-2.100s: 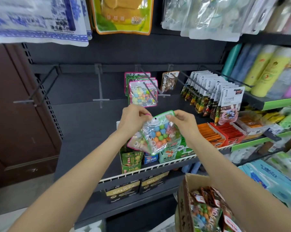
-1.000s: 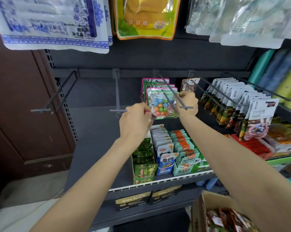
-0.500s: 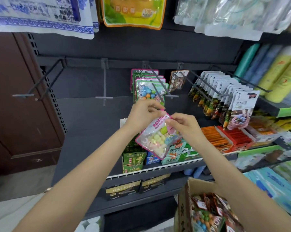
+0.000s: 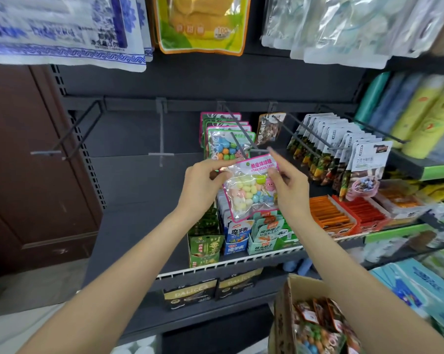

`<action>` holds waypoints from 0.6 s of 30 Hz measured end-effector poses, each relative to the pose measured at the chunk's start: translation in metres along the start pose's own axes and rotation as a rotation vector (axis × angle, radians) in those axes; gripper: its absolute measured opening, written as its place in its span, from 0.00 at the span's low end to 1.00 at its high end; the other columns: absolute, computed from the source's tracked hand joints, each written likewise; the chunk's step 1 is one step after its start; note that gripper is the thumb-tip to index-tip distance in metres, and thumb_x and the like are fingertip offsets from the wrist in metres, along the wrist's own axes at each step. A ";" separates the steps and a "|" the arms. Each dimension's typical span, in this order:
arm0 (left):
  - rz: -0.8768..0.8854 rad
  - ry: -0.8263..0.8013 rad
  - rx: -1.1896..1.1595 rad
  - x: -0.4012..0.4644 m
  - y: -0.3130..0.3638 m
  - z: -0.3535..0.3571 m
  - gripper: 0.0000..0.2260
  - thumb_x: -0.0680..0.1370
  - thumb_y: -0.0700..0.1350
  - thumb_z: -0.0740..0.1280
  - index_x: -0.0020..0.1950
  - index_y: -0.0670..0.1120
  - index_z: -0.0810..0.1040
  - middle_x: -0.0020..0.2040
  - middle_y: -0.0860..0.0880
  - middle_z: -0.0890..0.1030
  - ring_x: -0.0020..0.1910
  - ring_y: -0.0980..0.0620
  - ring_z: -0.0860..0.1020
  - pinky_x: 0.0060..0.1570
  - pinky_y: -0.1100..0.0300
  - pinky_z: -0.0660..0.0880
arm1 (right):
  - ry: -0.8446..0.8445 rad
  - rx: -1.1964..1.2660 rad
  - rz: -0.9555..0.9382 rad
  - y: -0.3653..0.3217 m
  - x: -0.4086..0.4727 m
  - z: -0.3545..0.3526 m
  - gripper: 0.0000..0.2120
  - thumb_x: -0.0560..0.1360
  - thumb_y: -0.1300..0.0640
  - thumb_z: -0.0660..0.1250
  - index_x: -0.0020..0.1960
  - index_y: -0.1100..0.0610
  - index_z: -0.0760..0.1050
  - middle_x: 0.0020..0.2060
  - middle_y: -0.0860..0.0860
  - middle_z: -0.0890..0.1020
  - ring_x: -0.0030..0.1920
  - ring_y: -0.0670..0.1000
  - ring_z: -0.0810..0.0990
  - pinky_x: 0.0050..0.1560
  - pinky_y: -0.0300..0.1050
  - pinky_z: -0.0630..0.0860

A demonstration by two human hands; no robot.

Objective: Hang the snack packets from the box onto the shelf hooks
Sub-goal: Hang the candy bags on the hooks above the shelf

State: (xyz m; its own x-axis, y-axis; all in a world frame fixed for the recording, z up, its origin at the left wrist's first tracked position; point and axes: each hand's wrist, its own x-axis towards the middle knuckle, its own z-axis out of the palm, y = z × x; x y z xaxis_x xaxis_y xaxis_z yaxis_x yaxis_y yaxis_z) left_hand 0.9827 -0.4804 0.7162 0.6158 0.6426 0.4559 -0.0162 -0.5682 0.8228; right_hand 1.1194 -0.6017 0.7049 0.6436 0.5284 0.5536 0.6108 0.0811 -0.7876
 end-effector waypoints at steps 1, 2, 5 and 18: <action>-0.001 0.010 0.004 0.000 0.000 0.000 0.15 0.76 0.37 0.67 0.59 0.52 0.80 0.44 0.58 0.79 0.43 0.54 0.78 0.51 0.53 0.78 | -0.002 -0.038 -0.011 0.002 0.001 0.002 0.15 0.79 0.62 0.60 0.62 0.48 0.75 0.33 0.50 0.76 0.31 0.47 0.71 0.37 0.39 0.69; -0.001 0.016 0.005 0.001 0.000 0.001 0.15 0.77 0.37 0.67 0.59 0.52 0.80 0.44 0.57 0.78 0.43 0.54 0.77 0.52 0.52 0.78 | 0.000 -0.075 -0.019 0.004 0.002 0.004 0.16 0.79 0.63 0.60 0.62 0.49 0.75 0.32 0.48 0.74 0.32 0.45 0.70 0.37 0.39 0.69; 0.009 0.019 0.006 0.003 0.001 0.005 0.14 0.77 0.37 0.67 0.60 0.51 0.79 0.43 0.54 0.78 0.41 0.53 0.76 0.52 0.52 0.78 | 0.022 -0.164 -0.038 0.009 0.003 0.007 0.17 0.79 0.66 0.59 0.64 0.52 0.74 0.32 0.47 0.72 0.32 0.39 0.70 0.35 0.28 0.65; 0.063 0.080 0.029 0.011 -0.005 0.012 0.16 0.78 0.36 0.66 0.61 0.52 0.78 0.41 0.58 0.76 0.39 0.59 0.75 0.44 0.72 0.73 | 0.002 -0.171 0.001 0.008 0.008 0.010 0.18 0.77 0.60 0.65 0.66 0.54 0.73 0.38 0.44 0.68 0.33 0.36 0.69 0.37 0.26 0.64</action>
State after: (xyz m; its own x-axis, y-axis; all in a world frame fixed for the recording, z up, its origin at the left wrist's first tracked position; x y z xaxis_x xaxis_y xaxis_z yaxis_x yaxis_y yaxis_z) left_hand 0.9992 -0.4769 0.7128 0.5495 0.6435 0.5329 -0.0295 -0.6225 0.7821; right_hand 1.1248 -0.5887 0.7009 0.6454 0.5266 0.5532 0.6793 -0.0647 -0.7310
